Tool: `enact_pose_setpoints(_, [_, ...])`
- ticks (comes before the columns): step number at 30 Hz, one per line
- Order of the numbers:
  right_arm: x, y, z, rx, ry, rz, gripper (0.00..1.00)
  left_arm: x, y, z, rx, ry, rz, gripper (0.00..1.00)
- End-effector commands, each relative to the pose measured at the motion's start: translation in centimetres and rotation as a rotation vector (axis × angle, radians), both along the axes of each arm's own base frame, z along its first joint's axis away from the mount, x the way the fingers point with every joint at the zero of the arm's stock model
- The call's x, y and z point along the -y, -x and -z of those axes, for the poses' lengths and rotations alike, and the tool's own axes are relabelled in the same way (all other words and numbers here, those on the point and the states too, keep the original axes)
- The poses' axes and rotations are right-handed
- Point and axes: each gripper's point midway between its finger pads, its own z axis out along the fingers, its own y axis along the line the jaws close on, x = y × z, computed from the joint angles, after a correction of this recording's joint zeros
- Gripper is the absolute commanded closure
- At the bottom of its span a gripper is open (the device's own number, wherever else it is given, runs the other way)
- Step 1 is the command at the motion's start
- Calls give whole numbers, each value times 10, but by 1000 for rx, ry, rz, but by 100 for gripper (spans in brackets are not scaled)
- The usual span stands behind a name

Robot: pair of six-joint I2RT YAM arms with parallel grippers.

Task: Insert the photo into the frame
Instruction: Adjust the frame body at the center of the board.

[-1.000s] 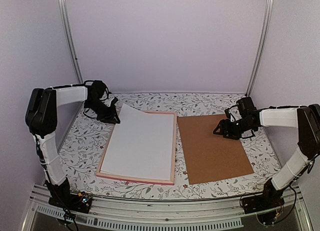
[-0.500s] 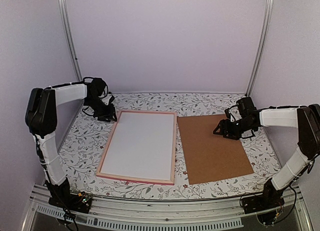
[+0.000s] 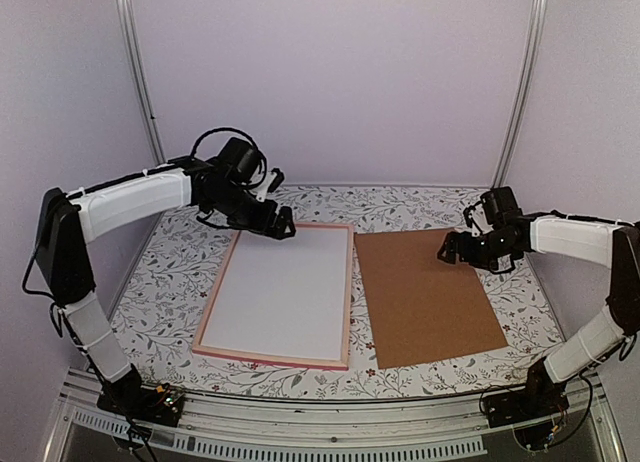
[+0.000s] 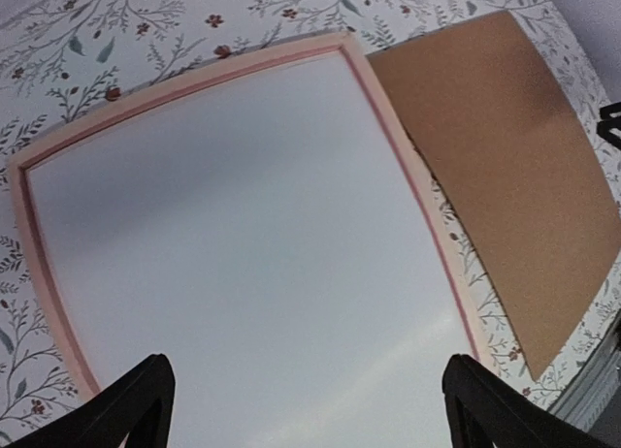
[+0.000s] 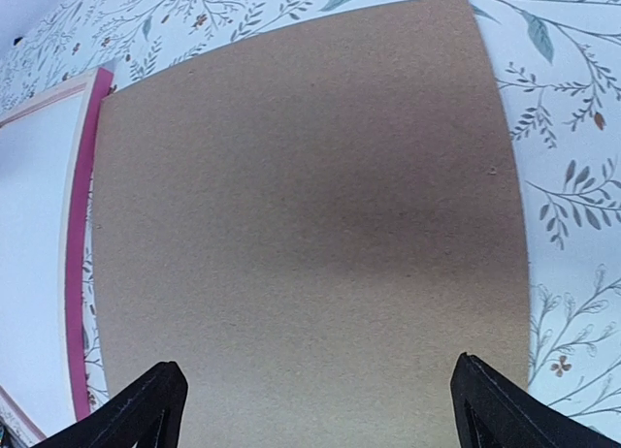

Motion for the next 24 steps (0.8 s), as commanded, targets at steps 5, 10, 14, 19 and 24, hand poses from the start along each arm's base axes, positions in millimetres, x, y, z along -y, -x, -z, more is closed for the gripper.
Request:
enact_pose_setpoints(5, [47, 1, 1, 3, 150, 97, 1, 127, 57, -24, 24, 204, 140, 0])
enact_pose_setpoints(10, [58, 4, 15, -55, 150, 151, 1, 180, 77, 24, -51, 148, 168, 0])
enact_pose_setpoints(14, [73, 14, 38, -129, 123, 208, 1, 217, 95, 51, -86, 130, 197, 0])
enact_pose_setpoints(19, [78, 23, 57, -164, 24, 233, 1, 254, 113, 77, -112, 135, 215, 1])
enact_pose_setpoints(24, [78, 28, 57, -161, -2, 239, 1, 256, 115, 103, -127, 102, 183, 2])
